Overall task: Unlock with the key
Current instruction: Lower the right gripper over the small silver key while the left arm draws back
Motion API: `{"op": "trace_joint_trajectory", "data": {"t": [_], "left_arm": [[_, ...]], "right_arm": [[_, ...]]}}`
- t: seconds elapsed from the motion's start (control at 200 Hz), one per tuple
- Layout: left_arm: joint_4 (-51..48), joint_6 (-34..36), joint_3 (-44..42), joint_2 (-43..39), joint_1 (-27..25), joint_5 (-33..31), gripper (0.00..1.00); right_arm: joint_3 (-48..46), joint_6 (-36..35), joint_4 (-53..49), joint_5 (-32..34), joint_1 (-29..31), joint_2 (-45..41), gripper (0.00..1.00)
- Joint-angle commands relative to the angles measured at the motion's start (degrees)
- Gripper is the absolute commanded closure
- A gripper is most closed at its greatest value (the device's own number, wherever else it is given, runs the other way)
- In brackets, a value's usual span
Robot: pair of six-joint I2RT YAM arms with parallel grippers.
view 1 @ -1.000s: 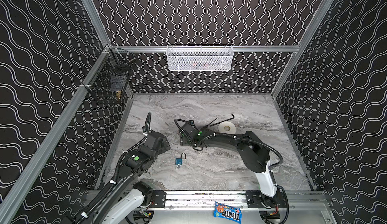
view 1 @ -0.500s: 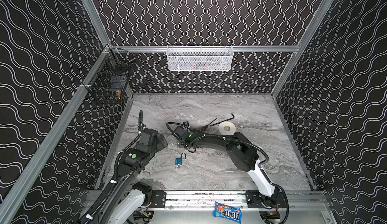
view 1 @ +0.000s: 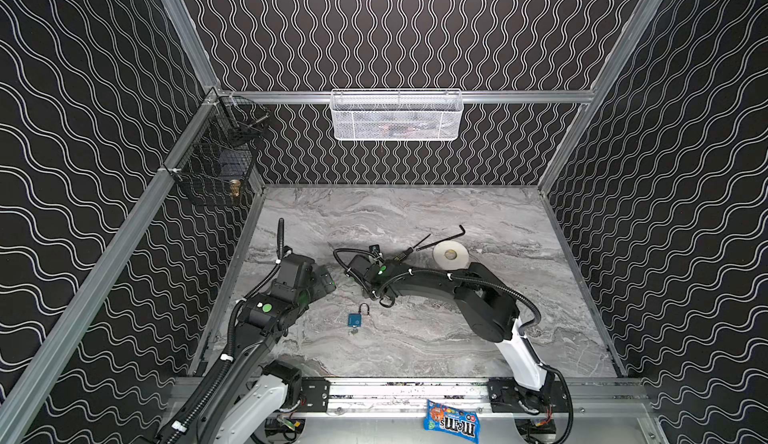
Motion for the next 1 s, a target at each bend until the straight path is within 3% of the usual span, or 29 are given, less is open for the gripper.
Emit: {"op": "trace_joint_trajectory", "data": {"t": [0.0, 0.33, 0.996], "left_arm": [[0.6, -0.8, -0.1, -0.7, 0.1, 1.2, 0.01], [0.2, -1.6, 0.4, -1.1, 0.1, 4.0, 0.01], [2.0, 0.8, -0.1, 1.7, 0.1, 7.1, 0.01]], "right_arm": [[0.5, -2.7, -3.6, -2.3, -0.3, -1.4, 0.32], [0.2, -3.7, 0.9, -11.3, -1.2, -2.2, 0.47], [-1.1, -3.1, 2.4, -11.8, -2.8, -1.5, 0.72]]}}
